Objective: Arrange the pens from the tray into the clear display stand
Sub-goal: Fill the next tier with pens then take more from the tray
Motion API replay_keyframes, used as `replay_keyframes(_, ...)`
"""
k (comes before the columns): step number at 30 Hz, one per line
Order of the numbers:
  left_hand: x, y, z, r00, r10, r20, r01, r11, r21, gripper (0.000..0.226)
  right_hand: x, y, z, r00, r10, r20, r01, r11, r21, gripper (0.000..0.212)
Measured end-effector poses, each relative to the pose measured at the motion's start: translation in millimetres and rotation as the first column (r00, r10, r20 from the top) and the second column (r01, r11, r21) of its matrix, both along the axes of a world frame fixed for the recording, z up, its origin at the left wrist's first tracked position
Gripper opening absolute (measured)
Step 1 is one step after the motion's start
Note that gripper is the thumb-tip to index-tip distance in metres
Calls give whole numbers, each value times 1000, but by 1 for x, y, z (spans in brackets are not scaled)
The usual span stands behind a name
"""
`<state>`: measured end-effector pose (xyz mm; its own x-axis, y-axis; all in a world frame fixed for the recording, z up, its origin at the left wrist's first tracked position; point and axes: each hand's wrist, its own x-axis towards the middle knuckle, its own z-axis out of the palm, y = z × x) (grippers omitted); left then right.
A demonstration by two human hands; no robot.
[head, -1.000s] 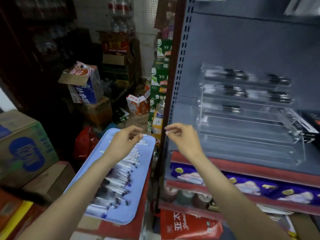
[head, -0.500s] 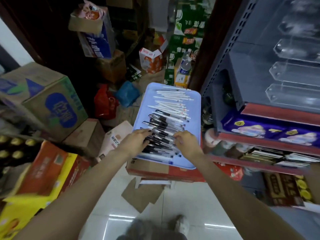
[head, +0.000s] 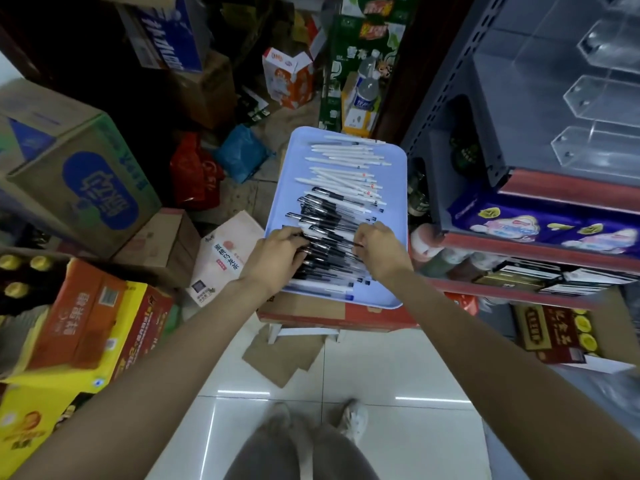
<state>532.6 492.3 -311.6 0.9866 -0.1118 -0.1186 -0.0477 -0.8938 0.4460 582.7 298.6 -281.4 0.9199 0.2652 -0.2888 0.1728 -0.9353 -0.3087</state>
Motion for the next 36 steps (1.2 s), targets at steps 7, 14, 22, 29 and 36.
replay_keyframes(7,-6,2,-6,999,-26,47,26,1000,1,40,5,3,3,993,112,-34,-116,985,-126,23)
replay_keyframes(14,-14,1,-9,998,-40,50,41,999,-9,43,6,8,11,978,207,-21,-207,955,-211,25)
replay_keyframes(22,-16,-1,-9,998,-31,54,33,999,-21,43,8,15,9,989,143,-47,-150,972,-181,26)
replay_keyframes(29,-15,-2,-2,1000,-13,9,13,999,-41,45,4,18,9,990,138,-13,-138,977,-162,25)
replay_keyframes(36,-16,-2,-1,1000,-1,8,1,999,-52,45,3,18,4,995,96,-24,-98,990,-98,20)
